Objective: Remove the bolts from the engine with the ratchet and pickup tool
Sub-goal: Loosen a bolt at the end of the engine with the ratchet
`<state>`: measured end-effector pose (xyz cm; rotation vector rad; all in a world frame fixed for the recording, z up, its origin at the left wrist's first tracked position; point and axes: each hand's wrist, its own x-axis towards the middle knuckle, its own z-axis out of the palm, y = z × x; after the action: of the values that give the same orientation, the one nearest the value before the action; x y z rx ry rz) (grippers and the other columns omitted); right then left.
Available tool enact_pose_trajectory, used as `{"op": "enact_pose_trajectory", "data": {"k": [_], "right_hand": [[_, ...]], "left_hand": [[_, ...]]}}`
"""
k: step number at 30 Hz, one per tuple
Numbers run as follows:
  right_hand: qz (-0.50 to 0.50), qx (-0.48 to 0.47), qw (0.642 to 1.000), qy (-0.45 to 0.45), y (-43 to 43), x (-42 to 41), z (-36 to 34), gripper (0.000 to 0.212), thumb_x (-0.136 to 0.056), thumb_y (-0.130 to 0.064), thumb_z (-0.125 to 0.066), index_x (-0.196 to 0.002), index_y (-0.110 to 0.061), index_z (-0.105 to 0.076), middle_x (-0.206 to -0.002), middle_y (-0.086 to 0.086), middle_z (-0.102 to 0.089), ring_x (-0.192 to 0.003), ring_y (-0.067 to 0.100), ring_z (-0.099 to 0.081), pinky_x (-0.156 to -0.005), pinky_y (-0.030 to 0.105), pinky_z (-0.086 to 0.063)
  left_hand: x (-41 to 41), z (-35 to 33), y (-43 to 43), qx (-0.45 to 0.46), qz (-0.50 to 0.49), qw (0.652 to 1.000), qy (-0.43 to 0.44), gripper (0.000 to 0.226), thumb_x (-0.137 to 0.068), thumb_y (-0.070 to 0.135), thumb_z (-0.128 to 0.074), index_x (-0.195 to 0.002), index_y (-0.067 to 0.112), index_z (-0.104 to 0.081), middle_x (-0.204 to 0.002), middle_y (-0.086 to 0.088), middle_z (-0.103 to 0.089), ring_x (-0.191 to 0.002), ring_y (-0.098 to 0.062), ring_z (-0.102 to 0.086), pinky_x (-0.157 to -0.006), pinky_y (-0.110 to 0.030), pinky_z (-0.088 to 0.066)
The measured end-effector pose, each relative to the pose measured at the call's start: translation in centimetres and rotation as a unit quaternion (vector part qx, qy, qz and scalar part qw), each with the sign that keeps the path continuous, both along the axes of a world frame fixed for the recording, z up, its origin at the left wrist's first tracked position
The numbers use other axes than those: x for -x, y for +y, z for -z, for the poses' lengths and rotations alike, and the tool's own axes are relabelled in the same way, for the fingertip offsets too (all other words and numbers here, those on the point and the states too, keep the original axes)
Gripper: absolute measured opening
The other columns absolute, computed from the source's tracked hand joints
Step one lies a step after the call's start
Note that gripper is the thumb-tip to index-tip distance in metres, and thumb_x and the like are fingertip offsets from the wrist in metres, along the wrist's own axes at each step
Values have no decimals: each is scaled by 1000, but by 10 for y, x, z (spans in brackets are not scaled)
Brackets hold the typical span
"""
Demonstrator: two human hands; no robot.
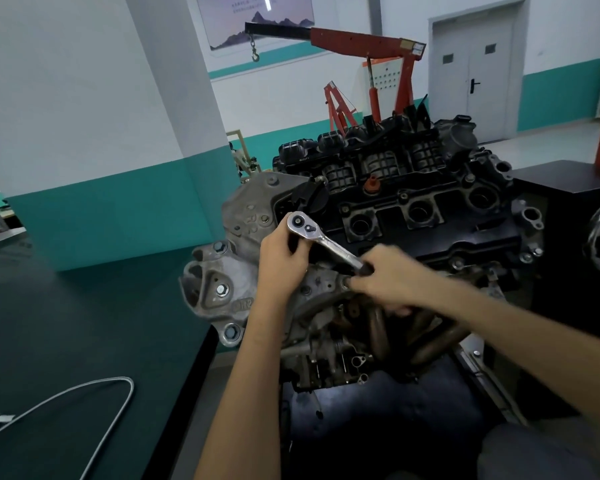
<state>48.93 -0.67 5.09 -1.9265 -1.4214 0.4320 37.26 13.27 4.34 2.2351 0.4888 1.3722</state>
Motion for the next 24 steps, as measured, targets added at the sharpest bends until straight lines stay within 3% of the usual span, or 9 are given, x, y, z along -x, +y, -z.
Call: {"op": "enact_pose_trajectory", "data": {"k": [2,6,8,10,14,17,20,22,24], "right_hand": [[20,1,977,-212,1,-23,-28,20,-85,-24,-60,-68,-17,-53,-60,1,-54,-53,17,-54,-50,24,-41],[20,16,951,-307,3,-39,-47,30,-86,-30,-59,-61,-27,-44,-69,1,-49,-61,20,-53,-58,29,-45],[35,-11,965,-261,3,-31,-28,22,-85,-28,-60,-67,-23,-49,-71,2,-53,-62,19,-54,-59,28,-45],[35,-55,986,-154,1,-11,4,12,-83,-24,-61,-75,-18,-57,-67,2,-53,-58,17,-53,-54,22,-42],[6,-134,986,103,8,59,54,13,-81,-11,-60,-76,-19,-51,-58,-3,-52,-45,7,-48,-43,18,-39],[23,-159,972,171,18,81,64,8,-82,-9,-57,-82,-14,-51,-60,2,-54,-45,13,-50,-43,21,-40],[-2,-138,988,65,12,54,51,16,-79,-7,-60,-75,-20,-51,-60,-7,-52,-49,4,-47,-45,12,-37],[-22,-92,995,-43,5,23,33,20,-77,-9,-62,-70,-22,-49,-61,-8,-50,-51,3,-45,-51,19,-35],[-20,-32,986,-164,2,-11,5,10,-79,-15,-62,-76,-19,-54,-69,-2,-52,-57,10,-48,-57,23,-38]], "left_hand": [[2,-1,-2,-1,26,999,-21,13,-92,9,-54,-99,12,-65,-92,2,-70,-85,-17,-64,-78,-31,-50],[1,-1,-1,26,31,999,-16,12,-95,9,-56,-93,17,-65,-81,11,-67,-69,-4,-57,-66,-23,-46],[0,0,0,30,19,999,-12,21,-94,10,-54,-86,28,-60,-74,20,-64,-62,0,-52,-60,-19,-43],[-2,2,-1,21,-1,1000,-6,26,-90,10,-49,-82,34,-54,-69,23,-61,-58,1,-50,-56,-16,-39],[-4,4,0,55,-13,998,-23,22,-82,12,-49,-85,31,-57,-81,4,-66,-79,-24,-63,-75,-40,-52],[-4,6,1,64,9,997,-38,22,-87,7,-54,-84,29,-58,-79,4,-66,-80,-24,-64,-79,-46,-53],[-1,3,0,48,24,998,-35,34,-83,0,-52,-81,34,-58,-82,12,-70,-80,-6,-65,-75,-28,-53],[1,1,1,33,40,998,-26,37,-84,-1,-52,-84,35,-60,-87,10,-72,-86,-9,-66,-79,-27,-53],[3,0,1,29,56,998,-8,22,-92,7,-55,-95,27,-65,-91,6,-71,-86,-13,-66,-78,-27,-53]]}}
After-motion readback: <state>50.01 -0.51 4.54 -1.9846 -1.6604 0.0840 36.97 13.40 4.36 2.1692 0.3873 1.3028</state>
